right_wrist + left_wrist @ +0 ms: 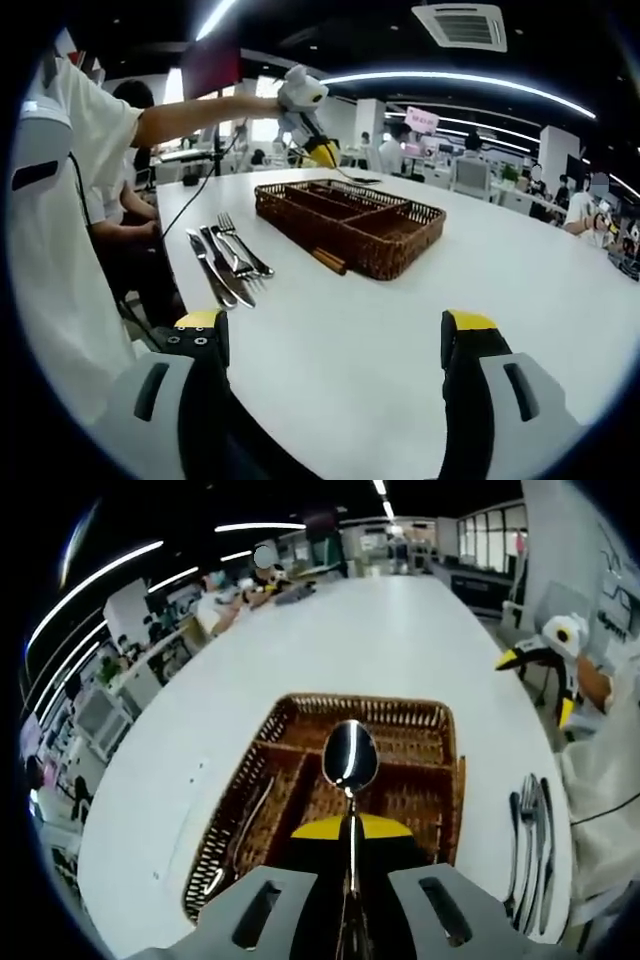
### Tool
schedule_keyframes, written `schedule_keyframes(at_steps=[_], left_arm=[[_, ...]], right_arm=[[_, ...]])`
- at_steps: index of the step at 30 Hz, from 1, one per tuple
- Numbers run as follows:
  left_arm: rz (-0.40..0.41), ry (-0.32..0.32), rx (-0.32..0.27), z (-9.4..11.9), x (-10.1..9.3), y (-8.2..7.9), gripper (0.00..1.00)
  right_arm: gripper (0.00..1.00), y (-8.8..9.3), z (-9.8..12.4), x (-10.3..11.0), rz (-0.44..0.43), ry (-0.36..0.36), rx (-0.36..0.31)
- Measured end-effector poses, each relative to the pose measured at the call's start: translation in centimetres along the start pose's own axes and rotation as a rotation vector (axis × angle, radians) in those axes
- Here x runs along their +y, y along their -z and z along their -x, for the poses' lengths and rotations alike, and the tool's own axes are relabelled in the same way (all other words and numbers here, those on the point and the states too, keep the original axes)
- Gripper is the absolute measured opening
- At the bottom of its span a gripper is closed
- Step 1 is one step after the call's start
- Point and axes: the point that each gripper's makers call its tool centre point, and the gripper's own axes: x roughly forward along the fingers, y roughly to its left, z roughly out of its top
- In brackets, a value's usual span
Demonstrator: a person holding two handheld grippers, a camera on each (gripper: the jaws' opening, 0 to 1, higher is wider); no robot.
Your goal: Arrange the knives, forks, and spoons in their matching storage slots by inserting each utensil handle-first until every utensil is classified and aligned in the correct compartment
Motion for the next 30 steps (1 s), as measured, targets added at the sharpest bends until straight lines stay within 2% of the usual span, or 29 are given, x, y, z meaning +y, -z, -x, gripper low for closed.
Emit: schedule_keyframes(at_steps=[12, 30], left_arm=[[0.015, -0.012, -0.002, -0.7, 2.3, 0.2, 0.02], [0.032, -0.007, 0.004, -1.5, 3.5, 0.5, 0.02]], right_arm=[[0.90, 0.7, 0.1, -0.3, -0.015, 0.016, 0.011], [0.90, 0.5, 0.3, -0.8, -0.026, 0.033, 0.007]])
